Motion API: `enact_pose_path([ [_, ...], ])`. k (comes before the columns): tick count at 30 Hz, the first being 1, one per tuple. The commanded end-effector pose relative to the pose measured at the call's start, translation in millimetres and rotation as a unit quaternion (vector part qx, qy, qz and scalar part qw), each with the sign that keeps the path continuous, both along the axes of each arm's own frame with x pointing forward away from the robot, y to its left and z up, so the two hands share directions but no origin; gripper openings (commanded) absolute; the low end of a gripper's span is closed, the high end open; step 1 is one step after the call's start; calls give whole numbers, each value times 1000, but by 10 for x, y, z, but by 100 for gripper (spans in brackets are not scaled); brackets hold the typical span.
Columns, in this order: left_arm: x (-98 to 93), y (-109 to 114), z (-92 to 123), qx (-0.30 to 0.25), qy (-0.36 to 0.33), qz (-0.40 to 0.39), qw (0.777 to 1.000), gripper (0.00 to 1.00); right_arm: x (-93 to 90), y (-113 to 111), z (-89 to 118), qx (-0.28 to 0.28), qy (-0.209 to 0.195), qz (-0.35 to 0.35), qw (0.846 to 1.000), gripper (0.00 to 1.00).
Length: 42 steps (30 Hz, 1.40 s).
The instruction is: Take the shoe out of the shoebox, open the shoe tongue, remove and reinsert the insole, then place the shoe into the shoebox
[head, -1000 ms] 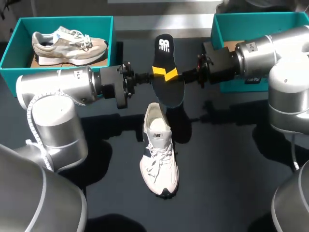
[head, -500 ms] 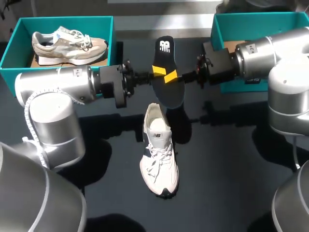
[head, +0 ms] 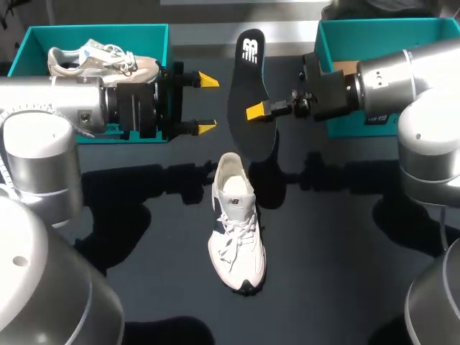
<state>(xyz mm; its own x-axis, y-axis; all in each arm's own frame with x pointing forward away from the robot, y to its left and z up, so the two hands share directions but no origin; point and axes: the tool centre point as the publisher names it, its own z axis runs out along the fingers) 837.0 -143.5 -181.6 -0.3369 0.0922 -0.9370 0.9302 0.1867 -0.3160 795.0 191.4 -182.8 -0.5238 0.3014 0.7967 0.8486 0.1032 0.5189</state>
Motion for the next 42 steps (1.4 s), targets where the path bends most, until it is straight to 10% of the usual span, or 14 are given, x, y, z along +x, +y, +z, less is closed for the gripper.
enact_pose_path([
  [1, -113, 305, -39, 57, 181, 10, 982, 100, -46, -9, -41, 15, -38, -9, 999, 0],
  [10, -211, 569, -480, 62, 364, 66, 927, 100, 62, 27, -73, 35, -121, 24, 992, 0],
  [28, -284, 532, -666, 98, 375, 65, 919, 100, 68, 30, -72, 29, -110, 24, 993, 0],
  [32, -340, 542, -950, 121, 381, 71, 914, 100, 217, 3, -482, -37, -120, 12, 992, 0],
  [42, -538, 625, -1417, 163, 406, 79, 896, 100, 358, 245, -780, 21, -199, 12, 980, 0],
])
